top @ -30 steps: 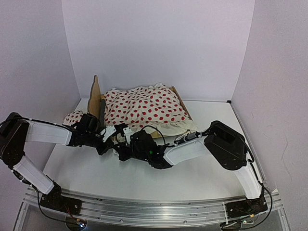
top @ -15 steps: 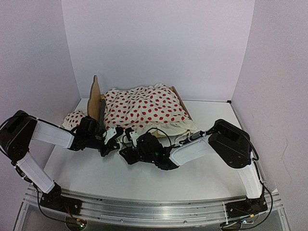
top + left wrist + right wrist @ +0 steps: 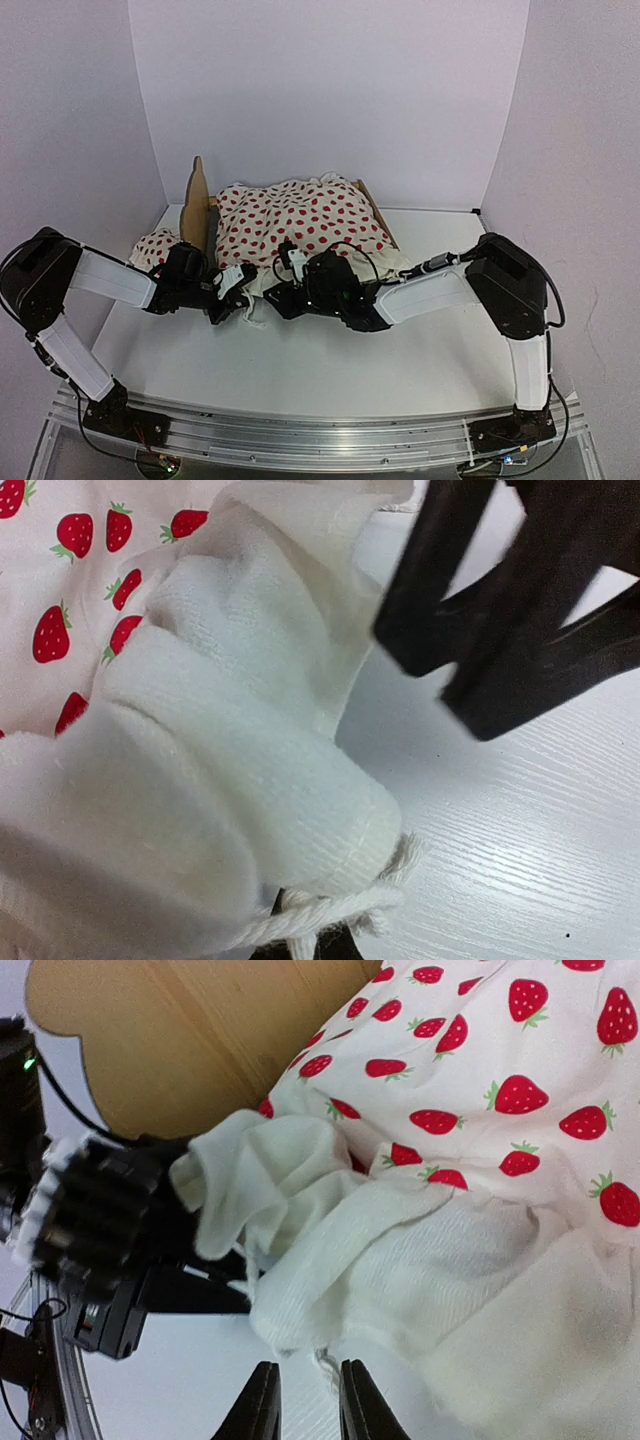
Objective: Set up the pet bed
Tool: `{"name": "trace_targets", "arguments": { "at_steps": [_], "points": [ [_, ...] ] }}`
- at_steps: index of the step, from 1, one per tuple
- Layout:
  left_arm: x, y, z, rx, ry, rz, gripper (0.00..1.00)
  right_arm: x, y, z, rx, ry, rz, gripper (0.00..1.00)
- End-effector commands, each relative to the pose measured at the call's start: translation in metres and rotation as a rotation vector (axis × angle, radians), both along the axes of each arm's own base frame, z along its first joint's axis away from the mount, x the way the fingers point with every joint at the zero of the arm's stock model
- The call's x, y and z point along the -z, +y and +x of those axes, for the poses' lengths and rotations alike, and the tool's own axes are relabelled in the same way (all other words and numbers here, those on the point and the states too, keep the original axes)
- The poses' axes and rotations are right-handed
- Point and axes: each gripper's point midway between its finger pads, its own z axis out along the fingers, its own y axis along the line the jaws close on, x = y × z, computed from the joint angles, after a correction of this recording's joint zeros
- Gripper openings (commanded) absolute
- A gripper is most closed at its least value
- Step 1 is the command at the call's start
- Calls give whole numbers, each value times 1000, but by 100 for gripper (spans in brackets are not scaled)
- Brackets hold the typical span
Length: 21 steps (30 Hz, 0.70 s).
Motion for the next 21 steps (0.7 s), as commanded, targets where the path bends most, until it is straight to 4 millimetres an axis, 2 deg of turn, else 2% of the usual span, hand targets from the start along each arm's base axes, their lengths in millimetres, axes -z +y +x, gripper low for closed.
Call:
{"name": "trace_targets", "arguments": {
  "at_steps": [1,10,17,21],
  "points": [
    [-10,-6,10,10,-40,-32,0,7,21,9,-20,28,31,24],
    [-7,-7,4,27,-31,-39,0,21,38,11,-38,81,69,20],
    [-10,-8,6,29,-35,-40,0,16,47,18,-38,111,161,21],
    [-12,-9,7,30,-35,-44,0,22,47,21,-26,144,182,21]
  ]
}}
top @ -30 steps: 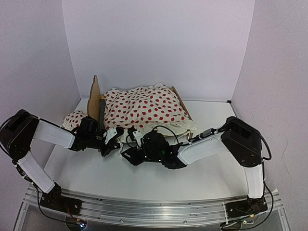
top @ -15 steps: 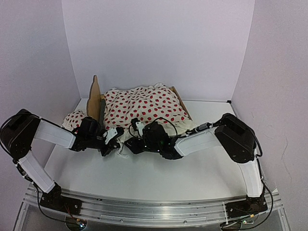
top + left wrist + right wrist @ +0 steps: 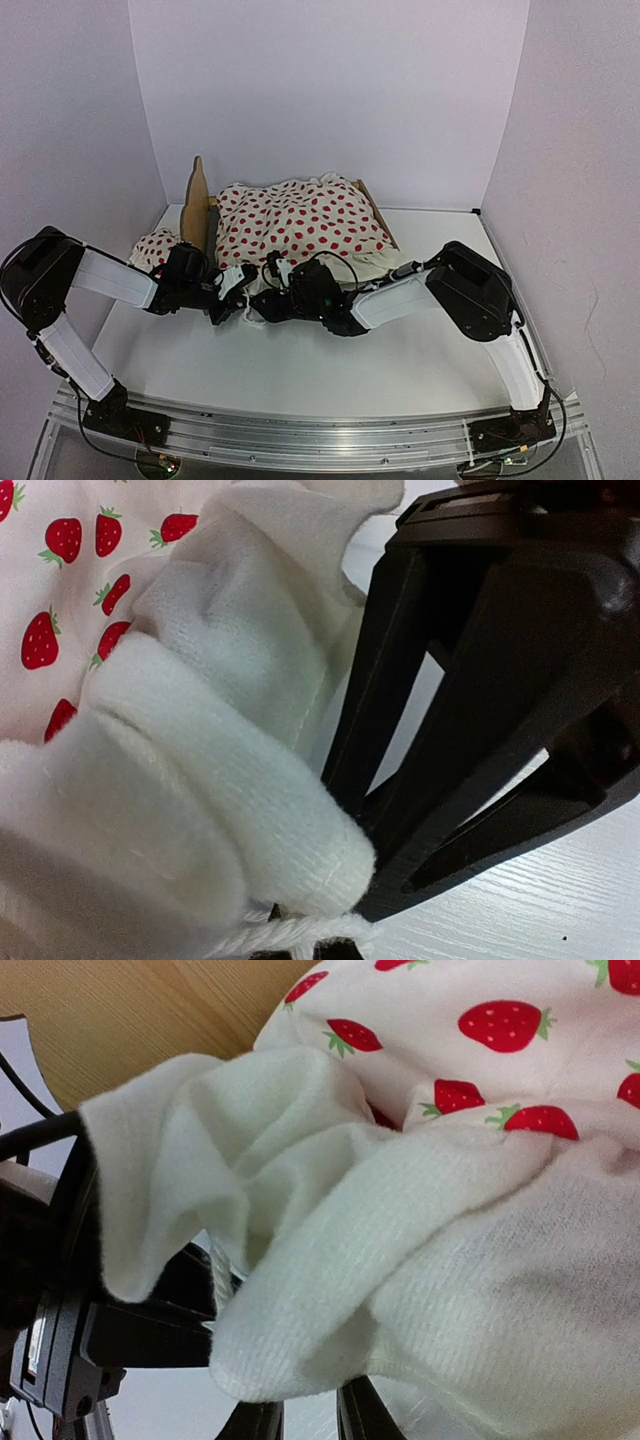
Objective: Set up the pet bed
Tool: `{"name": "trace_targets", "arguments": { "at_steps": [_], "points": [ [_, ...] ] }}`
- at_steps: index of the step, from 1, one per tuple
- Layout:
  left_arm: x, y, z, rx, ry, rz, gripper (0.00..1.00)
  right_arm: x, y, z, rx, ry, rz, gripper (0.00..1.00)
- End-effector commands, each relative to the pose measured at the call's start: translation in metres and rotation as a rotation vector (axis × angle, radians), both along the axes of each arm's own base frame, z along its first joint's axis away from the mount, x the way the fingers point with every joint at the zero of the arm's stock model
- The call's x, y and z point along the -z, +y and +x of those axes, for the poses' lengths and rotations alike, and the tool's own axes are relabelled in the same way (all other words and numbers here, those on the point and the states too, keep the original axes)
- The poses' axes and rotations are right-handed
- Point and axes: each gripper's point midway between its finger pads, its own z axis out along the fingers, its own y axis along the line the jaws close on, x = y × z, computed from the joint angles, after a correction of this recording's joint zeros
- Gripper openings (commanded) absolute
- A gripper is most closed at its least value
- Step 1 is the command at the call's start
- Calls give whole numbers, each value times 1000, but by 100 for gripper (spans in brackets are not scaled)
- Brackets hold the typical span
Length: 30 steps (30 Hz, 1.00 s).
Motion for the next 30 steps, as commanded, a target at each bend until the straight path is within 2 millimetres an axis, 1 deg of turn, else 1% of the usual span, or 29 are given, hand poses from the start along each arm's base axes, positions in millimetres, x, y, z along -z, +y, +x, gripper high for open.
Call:
{"name": "trace_targets", "arguments": {
  "at_steps": [1,5,8,13,16,21,27,29,30],
  "points": [
    [-14,-6,7,17,-37,-34,0,-13,11,8,2,21,94,21],
    [-16,-10,2,46,-27,-54,0,-11,17,9,-9,24,105,21],
    [-16,-10,1,54,-23,-53,0,-15,21,8,-34,16,129,19],
    [-15,-8,5,33,-28,-37,0,-26,27,-4,-123,-3,175,26],
    [-16,-8,6,29,-31,-37,0,-32,30,-8,-148,-14,192,25],
    [-22,-12,7,45,-35,-60,0,-32,34,-5,-149,-19,201,13],
    [-24,-13,7,48,-35,-63,0,-26,31,-2,-118,2,192,0],
    [-25,-12,7,38,-21,-53,3,-23,25,2,-80,9,181,0],
    [-25,-9,8,22,-9,-41,7,-22,20,5,-51,10,174,0]
  ]
}}
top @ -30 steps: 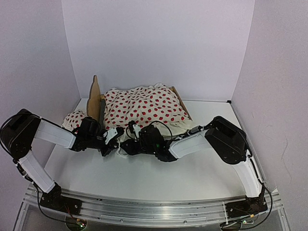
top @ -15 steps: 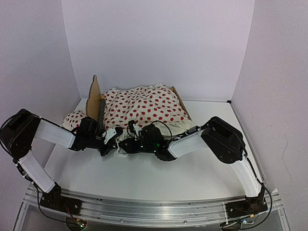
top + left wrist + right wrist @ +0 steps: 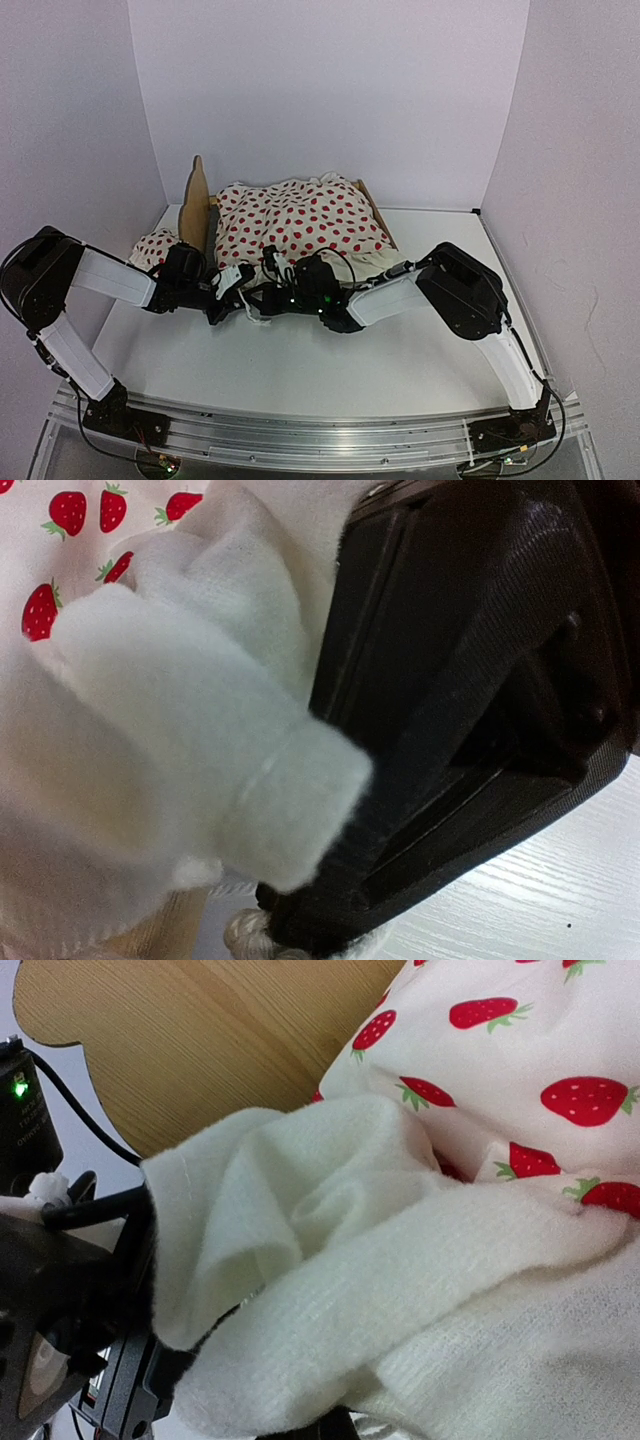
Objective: Set up the pet bed
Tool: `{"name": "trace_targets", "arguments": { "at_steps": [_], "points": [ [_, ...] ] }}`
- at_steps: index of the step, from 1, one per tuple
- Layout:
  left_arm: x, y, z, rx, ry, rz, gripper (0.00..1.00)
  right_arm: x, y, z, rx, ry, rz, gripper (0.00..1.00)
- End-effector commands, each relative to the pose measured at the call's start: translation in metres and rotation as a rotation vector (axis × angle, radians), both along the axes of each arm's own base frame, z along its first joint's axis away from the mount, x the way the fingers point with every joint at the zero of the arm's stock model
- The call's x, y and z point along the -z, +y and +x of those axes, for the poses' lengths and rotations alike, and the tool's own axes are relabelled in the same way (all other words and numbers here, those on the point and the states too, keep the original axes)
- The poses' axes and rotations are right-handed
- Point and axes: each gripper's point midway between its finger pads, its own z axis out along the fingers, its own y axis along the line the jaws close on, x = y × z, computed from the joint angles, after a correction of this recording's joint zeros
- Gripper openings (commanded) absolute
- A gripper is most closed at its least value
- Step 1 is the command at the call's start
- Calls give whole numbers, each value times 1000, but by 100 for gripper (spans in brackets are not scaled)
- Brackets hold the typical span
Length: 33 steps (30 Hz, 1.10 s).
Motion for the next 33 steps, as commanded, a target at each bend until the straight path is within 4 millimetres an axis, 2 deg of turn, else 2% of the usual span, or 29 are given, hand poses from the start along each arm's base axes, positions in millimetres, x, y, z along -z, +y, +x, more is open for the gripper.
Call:
{"name": "trace_targets", "arguments": {
  "at_steps": [1,4,11,14,17,19,21,25,30,33],
  "points": [
    [-31,-11,10,2,-30,-32,13,-4,-4,5,63,-3,15,0],
    [-32,2,8,-66,6,13,27,2,-11,12,118,21,-16,0],
    [-41,23,-22,-70,51,85,55,12,-18,22,206,77,-46,0],
    [-54,25,-45,74,-57,105,59,10,-16,25,214,92,-37,0],
    [-56,20,-77,318,-200,114,61,11,-14,26,224,126,-34,0],
    [-55,14,-85,418,-256,123,59,12,-14,29,249,159,-24,0],
    [-46,6,-83,460,-257,153,53,14,-16,31,284,195,-20,0],
    [-28,-4,-62,479,-221,226,47,18,-19,36,336,261,-14,0],
    [-15,-21,-42,529,-242,282,46,26,-24,42,403,323,-7,0],
    [2,-25,-31,534,-244,346,46,33,-25,43,428,357,2,0]
  ]
}}
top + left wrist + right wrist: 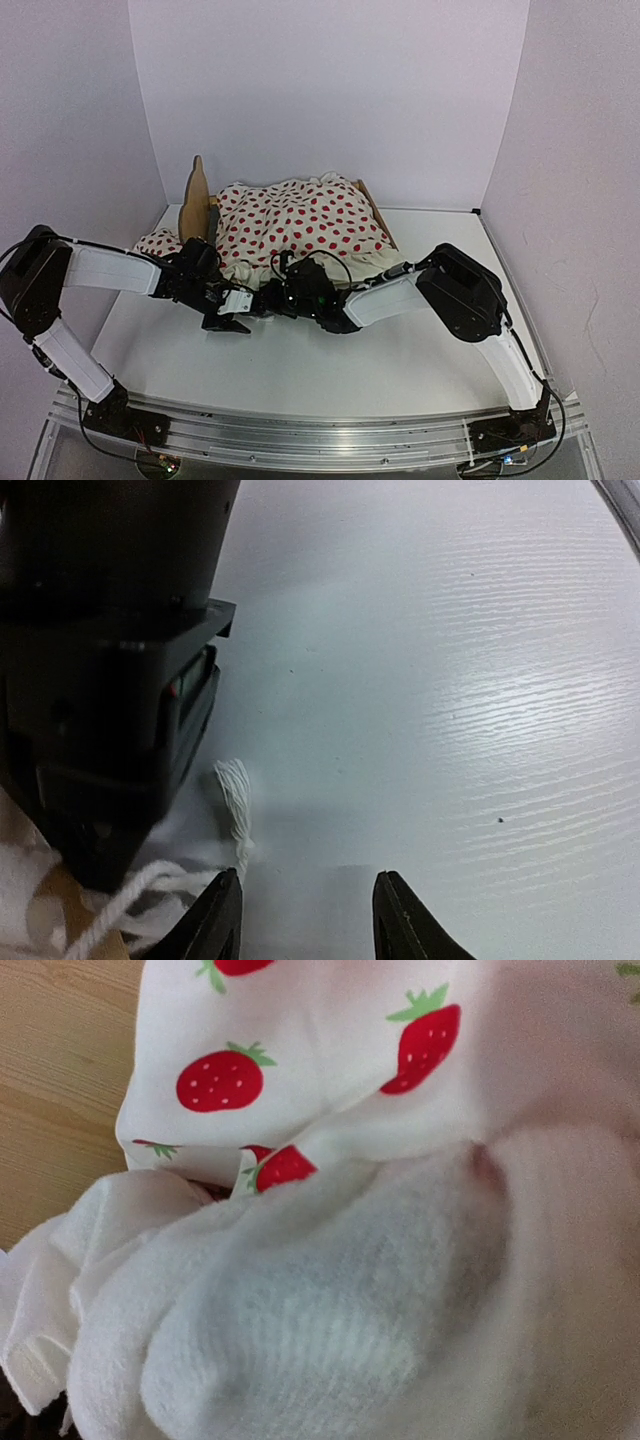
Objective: Set up the pet bed
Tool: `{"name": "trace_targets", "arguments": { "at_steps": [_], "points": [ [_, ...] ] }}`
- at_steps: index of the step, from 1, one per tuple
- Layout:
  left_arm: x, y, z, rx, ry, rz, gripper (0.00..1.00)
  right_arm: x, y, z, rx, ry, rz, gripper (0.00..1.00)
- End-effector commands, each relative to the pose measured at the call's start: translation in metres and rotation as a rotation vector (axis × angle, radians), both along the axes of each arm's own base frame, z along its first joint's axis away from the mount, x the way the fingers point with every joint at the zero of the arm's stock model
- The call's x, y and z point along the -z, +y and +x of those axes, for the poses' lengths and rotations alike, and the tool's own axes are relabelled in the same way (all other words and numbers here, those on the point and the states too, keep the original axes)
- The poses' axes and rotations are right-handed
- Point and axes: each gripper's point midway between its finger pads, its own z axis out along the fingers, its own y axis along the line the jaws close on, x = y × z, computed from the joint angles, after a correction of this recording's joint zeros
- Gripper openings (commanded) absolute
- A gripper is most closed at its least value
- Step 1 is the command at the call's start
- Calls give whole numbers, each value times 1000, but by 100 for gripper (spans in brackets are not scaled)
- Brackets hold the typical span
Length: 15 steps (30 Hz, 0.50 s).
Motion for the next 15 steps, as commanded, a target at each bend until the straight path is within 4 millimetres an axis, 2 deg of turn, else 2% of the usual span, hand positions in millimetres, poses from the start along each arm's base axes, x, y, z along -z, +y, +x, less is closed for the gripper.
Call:
{"name": "trace_targets", "arguments": {
  "at_steps": [1,3,7,11,15],
  "points": [
    [2,-14,26,39,-105,47,46,7,-5,12,98,70,19,0],
    [3,-15,32,26,-119,51,45,9,-5,12,97,75,19,0],
    [17,-14,28,41,-83,86,45,8,-5,14,106,70,17,0],
    [19,-18,44,-80,-17,89,47,7,-4,17,114,47,11,0],
    [22,-17,54,-197,23,80,54,7,-2,19,108,39,12,0]
  ]
}}
